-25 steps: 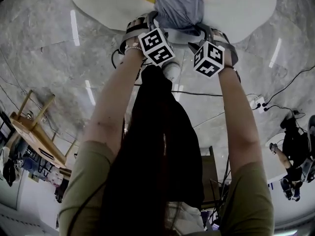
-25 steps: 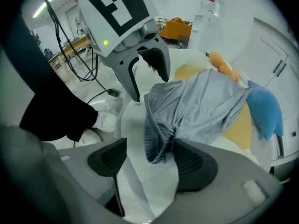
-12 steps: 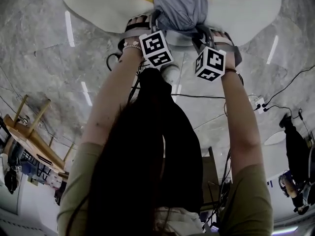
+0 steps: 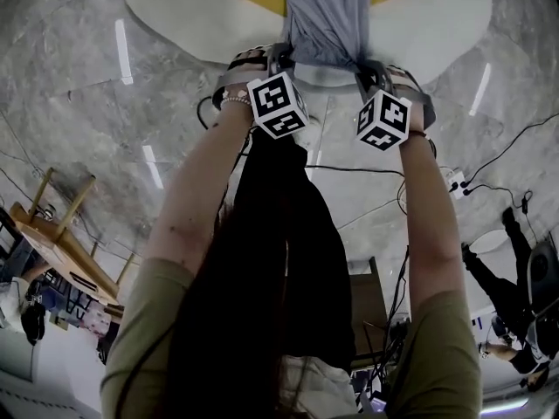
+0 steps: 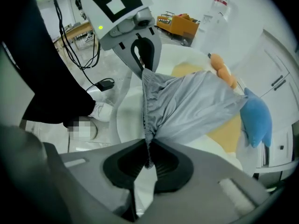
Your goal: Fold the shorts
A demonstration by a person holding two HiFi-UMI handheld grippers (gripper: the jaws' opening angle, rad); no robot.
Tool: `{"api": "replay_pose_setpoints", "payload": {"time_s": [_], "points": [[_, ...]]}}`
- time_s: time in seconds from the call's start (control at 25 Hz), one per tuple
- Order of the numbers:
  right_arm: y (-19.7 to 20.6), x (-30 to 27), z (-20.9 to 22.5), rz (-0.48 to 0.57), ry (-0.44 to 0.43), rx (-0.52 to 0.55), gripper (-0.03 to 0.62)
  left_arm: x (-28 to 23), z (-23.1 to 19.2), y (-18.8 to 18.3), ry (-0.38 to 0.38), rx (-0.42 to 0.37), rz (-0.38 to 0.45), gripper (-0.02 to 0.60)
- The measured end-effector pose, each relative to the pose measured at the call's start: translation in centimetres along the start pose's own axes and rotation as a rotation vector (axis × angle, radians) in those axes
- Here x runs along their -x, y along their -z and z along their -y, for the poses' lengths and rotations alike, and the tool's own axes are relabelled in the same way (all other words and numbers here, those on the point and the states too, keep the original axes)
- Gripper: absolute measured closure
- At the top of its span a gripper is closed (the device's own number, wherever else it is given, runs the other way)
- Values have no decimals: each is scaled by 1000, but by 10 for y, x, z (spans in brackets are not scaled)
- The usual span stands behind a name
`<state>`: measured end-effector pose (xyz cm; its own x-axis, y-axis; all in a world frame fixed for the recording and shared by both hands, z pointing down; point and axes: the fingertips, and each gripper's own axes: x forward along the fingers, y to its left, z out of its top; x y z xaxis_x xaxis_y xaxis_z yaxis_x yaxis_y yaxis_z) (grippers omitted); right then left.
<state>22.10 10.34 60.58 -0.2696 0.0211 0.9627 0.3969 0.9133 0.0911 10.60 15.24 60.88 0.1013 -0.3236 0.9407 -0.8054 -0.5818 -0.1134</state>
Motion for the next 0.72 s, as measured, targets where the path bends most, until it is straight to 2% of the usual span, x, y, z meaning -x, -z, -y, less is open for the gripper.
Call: {"api": "replay_pose_setpoints", "payload": {"time_s": [0.16, 0.4, 0.56, 0.72], "points": [[-10, 28, -13, 18, -75, -51, 565, 37, 9, -2, 31, 114, 25, 552], [-18, 78, -57, 40, -248, -8, 565, 94, 46, 0, 85, 282, -19, 552], [-30, 109, -72, 71, -350, 13, 565, 130, 57, 1, 88, 416, -31, 554], [-43, 133, -61, 105, -424, 18, 565, 154, 47, -4, 63, 489, -32, 555]]}}
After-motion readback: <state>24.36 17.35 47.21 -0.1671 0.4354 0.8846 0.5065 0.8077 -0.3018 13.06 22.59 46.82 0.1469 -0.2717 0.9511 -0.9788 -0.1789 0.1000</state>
